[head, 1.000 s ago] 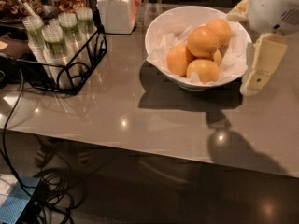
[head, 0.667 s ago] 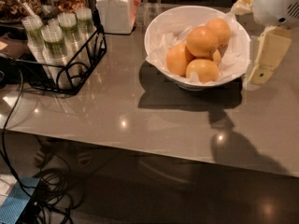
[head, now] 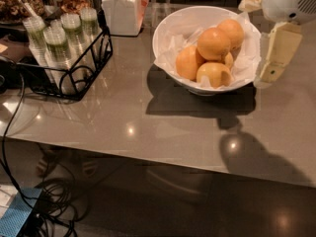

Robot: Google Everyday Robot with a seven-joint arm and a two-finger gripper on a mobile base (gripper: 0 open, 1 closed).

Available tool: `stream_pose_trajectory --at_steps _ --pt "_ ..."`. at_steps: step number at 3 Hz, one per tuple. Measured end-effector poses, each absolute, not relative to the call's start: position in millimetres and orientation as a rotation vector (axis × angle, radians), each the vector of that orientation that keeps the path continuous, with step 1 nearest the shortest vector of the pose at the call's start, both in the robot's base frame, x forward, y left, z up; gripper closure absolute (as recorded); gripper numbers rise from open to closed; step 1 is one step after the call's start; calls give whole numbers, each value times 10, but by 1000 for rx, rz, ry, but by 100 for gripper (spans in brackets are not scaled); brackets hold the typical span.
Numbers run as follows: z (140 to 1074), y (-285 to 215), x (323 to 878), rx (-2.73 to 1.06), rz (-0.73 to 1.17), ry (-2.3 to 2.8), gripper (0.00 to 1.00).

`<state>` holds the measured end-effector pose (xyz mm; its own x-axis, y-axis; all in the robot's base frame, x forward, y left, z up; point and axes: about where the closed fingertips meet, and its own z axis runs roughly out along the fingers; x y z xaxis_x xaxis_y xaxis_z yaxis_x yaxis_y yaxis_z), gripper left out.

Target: Pick orange from white bowl

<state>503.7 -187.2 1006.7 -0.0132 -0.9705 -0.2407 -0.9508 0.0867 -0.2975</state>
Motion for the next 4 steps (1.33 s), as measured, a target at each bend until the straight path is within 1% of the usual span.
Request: stream_pose_trajectory --at_steps 2,3,4 --pt "10021 -1702 5707 -1983 16 1858 0" --pt "10041 -1681 5789 -1961 0 1845 0" --pt "9942 -1666 5892 -1953 40 1837 0"
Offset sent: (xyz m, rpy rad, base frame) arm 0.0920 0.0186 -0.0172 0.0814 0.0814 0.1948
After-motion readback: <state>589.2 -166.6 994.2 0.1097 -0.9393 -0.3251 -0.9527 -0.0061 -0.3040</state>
